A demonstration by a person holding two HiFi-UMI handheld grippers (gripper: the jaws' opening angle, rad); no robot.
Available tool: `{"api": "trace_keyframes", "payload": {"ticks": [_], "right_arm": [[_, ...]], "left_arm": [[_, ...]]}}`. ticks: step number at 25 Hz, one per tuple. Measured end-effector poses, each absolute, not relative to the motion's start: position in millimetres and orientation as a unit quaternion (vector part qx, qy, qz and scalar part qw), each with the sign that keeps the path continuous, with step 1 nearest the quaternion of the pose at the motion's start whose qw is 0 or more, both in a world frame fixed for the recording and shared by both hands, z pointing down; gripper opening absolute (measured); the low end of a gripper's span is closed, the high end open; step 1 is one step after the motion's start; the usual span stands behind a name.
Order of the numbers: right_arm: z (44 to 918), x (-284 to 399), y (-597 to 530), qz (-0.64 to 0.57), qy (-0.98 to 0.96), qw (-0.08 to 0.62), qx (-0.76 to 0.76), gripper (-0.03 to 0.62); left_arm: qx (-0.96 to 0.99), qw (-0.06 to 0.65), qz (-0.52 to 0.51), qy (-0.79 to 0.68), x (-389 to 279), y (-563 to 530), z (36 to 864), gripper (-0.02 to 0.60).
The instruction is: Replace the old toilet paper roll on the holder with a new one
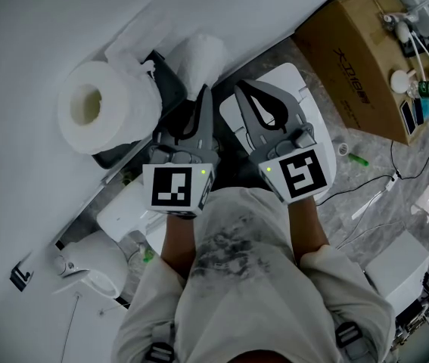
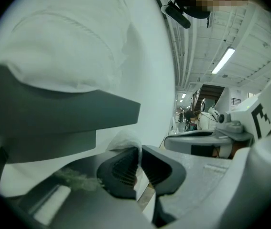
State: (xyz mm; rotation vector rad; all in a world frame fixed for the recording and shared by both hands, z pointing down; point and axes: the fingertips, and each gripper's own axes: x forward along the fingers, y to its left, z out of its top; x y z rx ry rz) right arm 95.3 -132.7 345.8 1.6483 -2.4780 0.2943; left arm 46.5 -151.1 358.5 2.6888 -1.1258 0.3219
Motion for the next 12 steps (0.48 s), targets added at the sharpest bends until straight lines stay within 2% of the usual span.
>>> {"api": "trace_keyframes", "payload": {"ticks": [12], "right_arm": [[343.3,99.5,-129.7,0.096,-0.823,0.074,0.555,0.000]], "left_arm": [[0.913,0.102,0.109,-0.380,46.6,-150.2,358.2,0.017]]}}
